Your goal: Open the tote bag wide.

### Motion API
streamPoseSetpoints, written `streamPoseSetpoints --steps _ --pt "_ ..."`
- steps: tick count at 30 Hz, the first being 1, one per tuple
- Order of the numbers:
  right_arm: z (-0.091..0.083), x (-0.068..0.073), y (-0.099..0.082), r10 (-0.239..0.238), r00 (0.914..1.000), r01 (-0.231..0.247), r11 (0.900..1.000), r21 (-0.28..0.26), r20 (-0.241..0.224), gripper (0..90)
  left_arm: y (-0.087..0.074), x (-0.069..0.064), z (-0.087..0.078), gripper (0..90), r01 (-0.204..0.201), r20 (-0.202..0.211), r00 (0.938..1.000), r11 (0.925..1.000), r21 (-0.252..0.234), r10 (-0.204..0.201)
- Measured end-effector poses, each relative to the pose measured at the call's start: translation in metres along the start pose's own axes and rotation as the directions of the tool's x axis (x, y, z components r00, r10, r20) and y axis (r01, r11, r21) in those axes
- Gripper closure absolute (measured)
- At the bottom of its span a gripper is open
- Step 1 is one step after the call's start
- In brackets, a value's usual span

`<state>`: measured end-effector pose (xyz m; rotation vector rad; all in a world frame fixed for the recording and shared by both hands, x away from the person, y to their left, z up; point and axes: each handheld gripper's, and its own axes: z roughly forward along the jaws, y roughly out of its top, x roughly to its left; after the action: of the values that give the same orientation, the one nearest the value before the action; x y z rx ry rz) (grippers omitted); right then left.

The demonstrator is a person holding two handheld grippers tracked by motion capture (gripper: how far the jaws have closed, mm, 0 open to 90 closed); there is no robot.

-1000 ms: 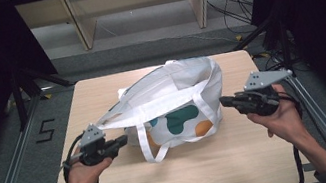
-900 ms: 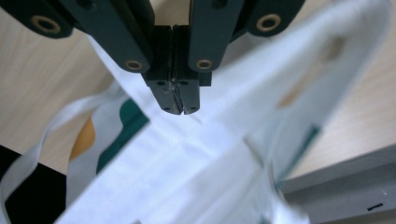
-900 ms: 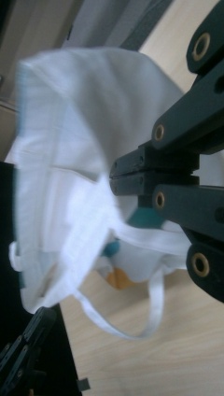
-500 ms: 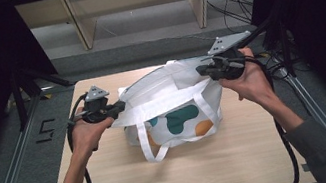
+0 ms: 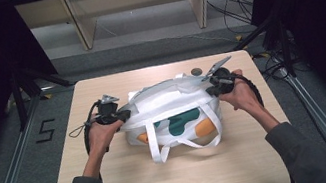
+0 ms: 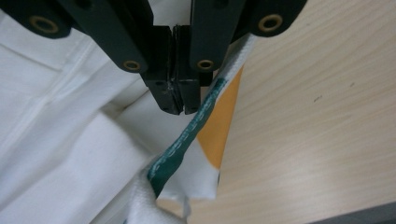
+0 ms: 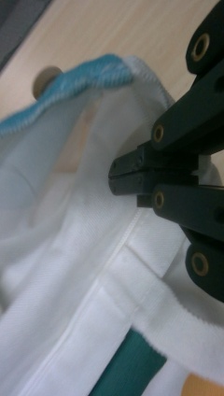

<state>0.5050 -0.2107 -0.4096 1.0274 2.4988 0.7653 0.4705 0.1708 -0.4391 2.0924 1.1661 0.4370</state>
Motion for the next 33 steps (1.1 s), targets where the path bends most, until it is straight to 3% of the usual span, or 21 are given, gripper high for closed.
streamPoseSetpoints --steps 1,2,3,5,7,8,9,10,11,12,13,14,16,17,20,21,22,25,27,30,33 --pt "0.005 0.001 -0.003 0.004 1.0000 -0.004 1.0000 0.008 -0.005 90.0 -0.006 -0.001 0.009 87.9 -0.005 -0.020 0.9998 1.0000 0.001 0.005" --pt "0.019 0.004 -0.016 0.059 0.9970 -0.057 0.9980 0.029 -0.051 90.0 -0.010 0.007 0.009 89.3 0.033 -0.004 0.9994 0.9992 -0.021 -0.033" --pt "0.024 0.003 -0.021 0.078 0.9953 -0.077 0.9969 0.013 -0.057 90.0 -0.010 0.007 0.009 89.3 0.033 -0.004 0.9994 0.9992 -0.021 -0.033" --pt "0.024 -0.002 -0.022 0.108 0.9908 -0.109 0.9941 -0.001 -0.081 90.0 -0.013 0.010 0.011 89.4 0.032 -0.016 0.9993 0.9993 -0.021 -0.033" --pt "0.021 -0.003 -0.019 0.122 0.9882 -0.123 0.9925 0.001 -0.093 90.0 -0.009 0.009 0.009 89.3 0.020 -0.012 0.9997 0.9996 0.019 -0.020" --pt "0.016 -0.002 -0.013 0.120 0.9910 -0.120 0.9927 0.016 -0.059 90.0 -0.006 0.008 0.007 88.3 0.021 -0.012 0.9997 0.9996 0.018 -0.021" --pt "0.004 -0.001 -0.004 0.067 0.9964 -0.070 0.9964 -0.047 -0.052 90.0 0.002 0.004 -0.002 86.9 0.002 0.024 0.9997 1.0000 -0.008 -0.002" --pt "0.004 -0.001 -0.004 0.067 0.9964 -0.070 0.9964 -0.047 -0.052 90.0 0.002 0.004 -0.002 87.1 0.002 0.024 0.9997 1.0000 -0.008 -0.002" --pt "-0.006 0.006 0.008 0.060 0.9957 -0.067 0.9912 -0.114 -0.071 90.0 0.014 -0.005 -0.011 86.9 -0.012 0.053 0.9985 0.9989 -0.044 0.015" --pt "-0.006 0.006 0.008 0.060 0.9957 -0.067 0.9912 -0.114 -0.071 90.0 0.014 -0.005 -0.011 85.9 -0.012 0.053 0.9985 0.9989 -0.044 0.015" --pt "-0.009 0.014 0.021 0.047 0.9938 -0.059 0.9907 -0.123 -0.101 90.0 0.026 -0.018 -0.013 85.2 0.000 0.108 0.9941 0.9960 -0.090 0.009" --pt "-0.008 0.018 0.026 0.039 0.9927 -0.055 0.9896 -0.133 -0.114 90.0 0.035 -0.026 -0.014 85.2 -0.026 0.115 0.9927 0.9941 -0.105 0.038" --pt "0.000 0.027 0.039 0.019 0.9936 -0.038 0.9849 -0.169 -0.111 90.0 0.046 -0.036 -0.007 85.7 -0.024 0.157 0.9868 0.9941 -0.106 0.041" --pt "0.003 0.029 0.044 -0.022 0.9915 0.001 0.9866 -0.163 -0.128 90.0 0.048 -0.039 -0.003 86.0 -0.023 0.165 0.9856 0.9950 -0.098 0.039" --pt "0.017 0.033 0.048 -0.023 0.9933 0.010 0.9933 -0.115 -0.114 90.0 0.048 -0.051 0.019 88.1 -0.024 0.186 0.9820 0.9975 -0.066 0.036" --pt "0.022 0.034 0.046 0.007 0.9903 -0.015 0.9982 -0.058 -0.139 90.0 0.046 -0.052 0.025 88.5 -0.025 0.187 0.9819 0.9983 -0.052 0.034" --pt "0.025 0.033 0.042 -0.015 0.9875 0.004 0.9975 -0.070 -0.157 90.0 0.045 -0.052 0.029 88.9 -0.019 0.184 0.9825 0.9989 -0.042 0.026" --pt "0.017 0.038 0.031 -0.019 0.9782 0.015 0.9996 -0.022 -0.207 90.0 0.044 -0.050 0.035 89.2 -0.023 0.168 0.9855 0.9996 -0.016 0.025" --pt "0.003 0.056 0.006 -0.118 0.9614 0.116 0.9930 -0.021 -0.249 90.0 0.045 -0.049 0.042 89.2 -0.026 0.172 0.9848 0.9996 0.007 0.024" --pt "0.006 0.088 -0.038 -0.186 0.9324 0.211 0.9762 0.049 -0.310 90.0 0.049 -0.051 0.049 89.2 -0.020 0.171 0.9851 0.9997 0.017 0.017" --pt "0.012 0.101 -0.055 -0.190 0.9286 0.224 0.9718 0.074 -0.319 90.0 0.048 -0.053 0.052 89.2 -0.025 0.164 0.9862 0.9994 0.023 0.020"
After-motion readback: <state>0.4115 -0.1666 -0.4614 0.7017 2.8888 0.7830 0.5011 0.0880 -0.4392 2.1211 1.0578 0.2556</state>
